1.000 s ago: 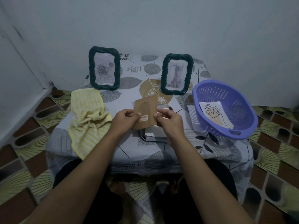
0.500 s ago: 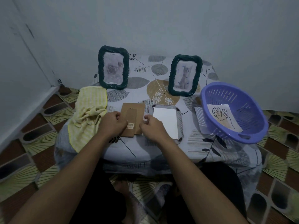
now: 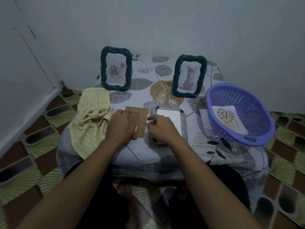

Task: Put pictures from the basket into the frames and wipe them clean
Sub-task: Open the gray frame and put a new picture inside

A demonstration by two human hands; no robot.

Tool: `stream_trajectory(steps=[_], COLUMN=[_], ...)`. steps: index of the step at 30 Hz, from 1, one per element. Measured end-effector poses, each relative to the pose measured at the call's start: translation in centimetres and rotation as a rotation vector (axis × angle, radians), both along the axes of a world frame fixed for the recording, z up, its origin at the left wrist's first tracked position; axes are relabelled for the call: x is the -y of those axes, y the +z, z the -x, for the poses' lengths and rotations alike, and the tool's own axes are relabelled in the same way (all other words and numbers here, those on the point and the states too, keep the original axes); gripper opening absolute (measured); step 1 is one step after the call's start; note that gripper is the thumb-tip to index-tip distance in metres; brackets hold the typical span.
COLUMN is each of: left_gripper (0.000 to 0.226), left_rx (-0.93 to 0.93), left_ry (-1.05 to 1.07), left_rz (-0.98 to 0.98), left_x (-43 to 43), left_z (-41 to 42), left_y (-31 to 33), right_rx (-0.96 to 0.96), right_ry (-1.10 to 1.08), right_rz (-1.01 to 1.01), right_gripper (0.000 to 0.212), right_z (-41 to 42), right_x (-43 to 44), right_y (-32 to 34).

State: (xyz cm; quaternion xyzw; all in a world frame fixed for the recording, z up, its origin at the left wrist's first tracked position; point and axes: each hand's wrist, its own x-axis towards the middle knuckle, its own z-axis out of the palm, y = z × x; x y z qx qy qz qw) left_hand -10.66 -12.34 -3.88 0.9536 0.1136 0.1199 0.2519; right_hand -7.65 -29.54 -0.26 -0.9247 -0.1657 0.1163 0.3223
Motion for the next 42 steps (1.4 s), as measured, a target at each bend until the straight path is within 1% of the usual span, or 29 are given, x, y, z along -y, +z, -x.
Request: stream_trajectory(steps=[2,4,7,9,12,15,17,19,22,26,30,31,32,34,35,37,39,42], left_gripper=[0.034,0.025,0.021,0.027,0.044,0.061,0.068,0.070,0.070,0.070,0.062,0.058,0.054,0.047,0.047,0.053,0.058,0.061], left_rx=[0.032,0.024,0.017,-0.006,-0.077,-0.147,-0.207,-0.247,-0.252,-0.205,-0.136,-0.107,-0.074,-0.013,-0.002,0.025,0.069,0.090], left_ry=[-0.080,-0.178,-0.293,-0.311,-0.290,-0.259,-0.247,-0.249,-0.259,-0.242,-0.213,-0.208,-0.209,-0.211,-0.213,-0.217,-0.213,-0.193], left_rz=[0.024,0.055,0.074,0.067,0.017,-0.055,-0.083,-0.111,-0.150,-0.139,-0.146,-0.105,-0.017,0.246,0.347,0.418,0.486,0.546], left_x=[0.9,2.1,3.9,5.1,6.3,7.0,7.2,7.3,7.5,7.6,7.8,7.9,8.1,8.4,8.6,9.0,9.2,9.4], left_z=[-0.5,-1.1,-2.1,-2.7,-3.9,-5.0,-5.6,-6.0,-6.1,-6.0,-5.9,-5.9,-5.7,-5.2,-4.9,-4.5,-4.3,-4.2], left_y=[0.2,0.5,0.7,0.5,0.0,-0.3,-0.3,-0.3,-0.4,-0.6,-0.3,-0.1,0.2,1.1,1.5,2.0,2.3,3.1], right_rx=[0.031,0.060,0.099,0.167,0.240,0.206,0.190,0.196,0.197,0.198,0.193,0.192,0.191,0.189,0.185,0.168,0.157,0.233], right_ry=[-0.051,-0.106,-0.168,-0.183,-0.187,-0.191,-0.166,-0.155,-0.158,-0.167,-0.162,-0.160,-0.161,-0.165,-0.166,-0.167,-0.183,-0.191], right_rz=[-0.025,-0.034,-0.038,-0.003,0.103,0.127,0.163,0.194,0.201,0.201,0.203,0.205,0.205,0.202,0.202,0.188,0.112,-0.014], right_gripper=[0.034,0.032,0.033,0.036,0.040,0.045,0.046,0.046,0.048,0.048,0.048,0.048,0.048,0.048,0.048,0.049,0.049,0.050], right_z=[-0.8,-1.5,-2.3,-2.6,-2.5,-2.2,-2.0,-1.7,-1.6,-1.7,-1.7,-1.7,-1.7,-1.6,-1.6,-1.5,-1.3,-1.0], right_x=[1.6,3.5,6.1,7.6,9.1,10.0,10.3,10.3,10.3,10.1,10.1,10.1,10.1,10.2,10.2,10.2,10.3,10.7], right_y=[0.1,0.0,-0.9,-1.7,-2.8,-3.5,-4.0,-4.3,-4.5,-4.5,-4.5,-4.5,-4.4,-4.4,-4.3,-4.1,-3.6,-2.5])
